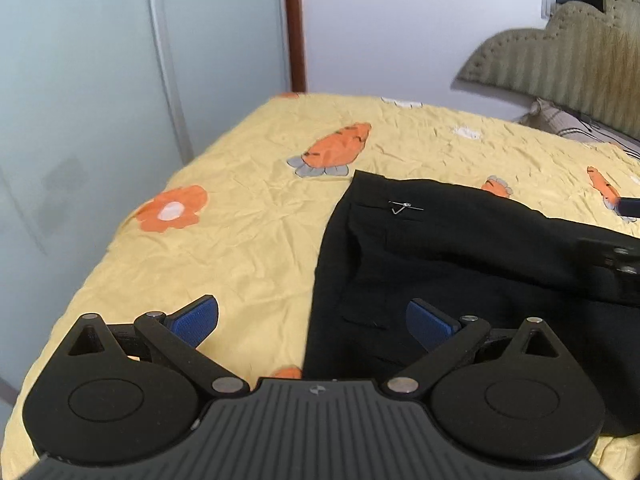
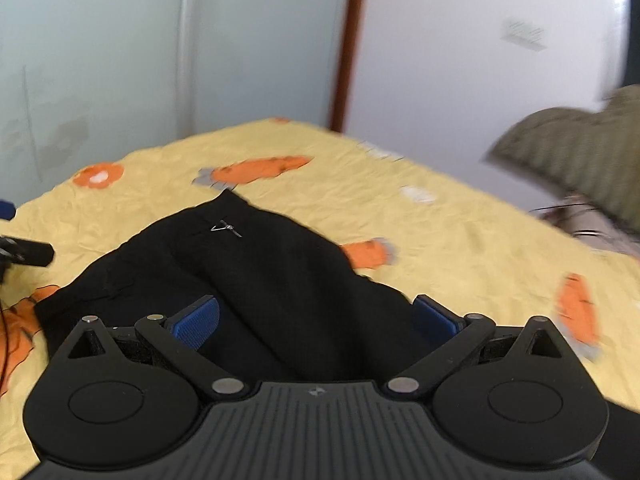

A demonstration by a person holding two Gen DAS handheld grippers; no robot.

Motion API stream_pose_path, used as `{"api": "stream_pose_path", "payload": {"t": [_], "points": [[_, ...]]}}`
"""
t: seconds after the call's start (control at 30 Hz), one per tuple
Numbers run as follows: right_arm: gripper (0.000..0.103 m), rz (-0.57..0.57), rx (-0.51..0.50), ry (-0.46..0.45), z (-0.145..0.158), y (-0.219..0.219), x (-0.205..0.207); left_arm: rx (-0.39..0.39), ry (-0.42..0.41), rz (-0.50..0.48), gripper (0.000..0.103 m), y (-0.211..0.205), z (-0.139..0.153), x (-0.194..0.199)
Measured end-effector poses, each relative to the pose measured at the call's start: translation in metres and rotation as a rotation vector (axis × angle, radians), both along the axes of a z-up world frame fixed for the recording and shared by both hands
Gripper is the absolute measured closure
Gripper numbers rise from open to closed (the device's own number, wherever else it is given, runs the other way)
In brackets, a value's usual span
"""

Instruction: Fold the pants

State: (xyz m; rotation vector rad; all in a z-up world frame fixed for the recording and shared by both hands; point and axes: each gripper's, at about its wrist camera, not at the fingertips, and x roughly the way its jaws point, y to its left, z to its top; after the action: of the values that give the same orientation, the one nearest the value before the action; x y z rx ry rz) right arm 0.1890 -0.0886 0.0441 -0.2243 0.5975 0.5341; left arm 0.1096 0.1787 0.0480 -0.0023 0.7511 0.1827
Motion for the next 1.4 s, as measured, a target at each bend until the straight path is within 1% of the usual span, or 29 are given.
{"api": "stream_pose_path", "payload": {"t": [0.13, 0.23, 0.33, 0.4, 0.47, 0.5, 0.53, 0.57, 0.6, 0.63, 0.67, 0.7, 0.73, 0.77, 0.8, 0.83, 0.93, 0.97, 1.0, 1.07, 1.1, 1.13, 1.17, 1.27, 1.3, 1.33, 1.37, 1.4], "points": [[0.0, 0.095, 0.001, 0.056, -0.017, 0.012, 0.064, -0.054, 0.039, -0.029, 0.002, 0.019, 0.002, 0.039], [0.0, 0.155, 0.048, 0.145, -0.026, 0.02, 0.109, -0.121, 0.078, -0.054, 0.003, 0.029, -0.001, 0.064], [0.001, 0.183, 0.091, 0.217, -0.036, 0.03, 0.151, -0.167, 0.121, -0.08, 0.002, 0.03, -0.004, 0.091], [0.008, 0.205, 0.121, 0.286, -0.045, 0.036, 0.176, -0.18, 0.162, -0.081, 0.008, 0.026, -0.008, 0.109], [0.019, 0.209, 0.134, 0.363, -0.056, 0.039, 0.197, -0.204, 0.192, -0.096, 0.012, 0.024, -0.009, 0.128], [0.022, 0.214, 0.137, 0.4, -0.062, 0.042, 0.204, -0.213, 0.209, -0.107, 0.016, 0.023, -0.011, 0.138], [0.031, 0.225, 0.14, 0.432, -0.068, 0.044, 0.21, -0.219, 0.227, -0.111, 0.018, 0.021, -0.011, 0.148], [0.037, 0.238, 0.14, 0.436, -0.071, 0.045, 0.211, -0.227, 0.238, -0.117, 0.018, 0.02, -0.012, 0.157], [0.05, 0.264, 0.135, 0.426, -0.07, 0.045, 0.208, -0.227, 0.242, -0.127, 0.018, 0.017, -0.012, 0.166], [0.074, 0.287, 0.133, 0.428, -0.068, 0.046, 0.206, -0.208, 0.243, -0.125, 0.018, 0.014, -0.013, 0.177], [0.084, 0.287, 0.115, 0.409, -0.067, 0.046, 0.202, -0.182, 0.237, -0.124, 0.02, 0.011, -0.013, 0.184], [0.09, 0.29, 0.078, 0.371, -0.065, 0.048, 0.196, -0.15, 0.228, -0.135, 0.023, 0.007, -0.012, 0.193], [0.091, 0.295, 0.041, 0.328, -0.062, 0.049, 0.189, -0.111, 0.217, -0.15, 0.023, 0.004, -0.013, 0.202], [0.091, 0.301, 0.019, 0.283, -0.059, 0.05, 0.18, -0.087, 0.214, -0.15, 0.03, 0.002, -0.014, 0.21], [0.091, 0.31, -0.012, 0.217, -0.054, 0.051, 0.166, -0.09, 0.229, -0.132, 0.04, 0.004, -0.015, 0.218], [0.092, 0.323, -0.044, 0.16, -0.05, 0.053, 0.156, -0.129, 0.256, -0.116, 0.039, 0.008, -0.018, 0.225], [0.092, 0.362, -0.149, -0.019, -0.044, 0.063, 0.119, -0.333, 0.332, -0.095, 0.039, 0.019, -0.026, 0.241], [0.092, 0.373, -0.175, -0.061, -0.043, 0.066, 0.109, -0.396, 0.338, -0.075, 0.039, 0.022, -0.027, 0.244], [0.092, 0.381, -0.199, -0.096, -0.043, 0.068, 0.1, -0.44, 0.331, -0.058, 0.038, 0.024, -0.026, 0.246], [0.092, 0.398, -0.235, -0.159, -0.042, 0.071, 0.081, -0.474, 0.311, -0.023, 0.038, 0.024, -0.024, 0.249], [0.092, 0.403, -0.255, -0.191, -0.042, 0.072, 0.074, -0.482, 0.31, 0.0, 0.038, 0.023, -0.024, 0.251], [0.092, 0.408, -0.265, -0.224, -0.042, 0.071, 0.065, -0.508, 0.317, 0.018, 0.038, 0.024, -0.026, 0.254], [0.092, 0.413, -0.267, -0.243, -0.041, 0.07, 0.059, -0.543, 0.329, 0.024, 0.038, 0.024, -0.028, 0.258], [0.092, 0.428, -0.273, -0.288, -0.037, 0.065, 0.041, -0.712, 0.359, 0.051, 0.038, 0.029, -0.037, 0.266], [0.092, 0.433, -0.281, -0.309, -0.036, 0.064, 0.034, -0.749, 0.359, 0.061, 0.037, 0.03, -0.039, 0.267], [0.092, 0.435, -0.284, -0.324, -0.034, 0.062, 0.028, -0.77, 0.364, 0.074, 0.038, 0.029, -0.041, 0.268], [0.092, 0.435, -0.285, -0.334, -0.033, 0.061, 0.024, -0.773, 0.371, 0.087, 0.039, 0.027, -0.043, 0.269], [0.092, 0.432, -0.285, -0.339, -0.032, 0.062, 0.022, -0.779, 0.379, 0.098, 0.043, 0.026, -0.045, 0.269]]}}
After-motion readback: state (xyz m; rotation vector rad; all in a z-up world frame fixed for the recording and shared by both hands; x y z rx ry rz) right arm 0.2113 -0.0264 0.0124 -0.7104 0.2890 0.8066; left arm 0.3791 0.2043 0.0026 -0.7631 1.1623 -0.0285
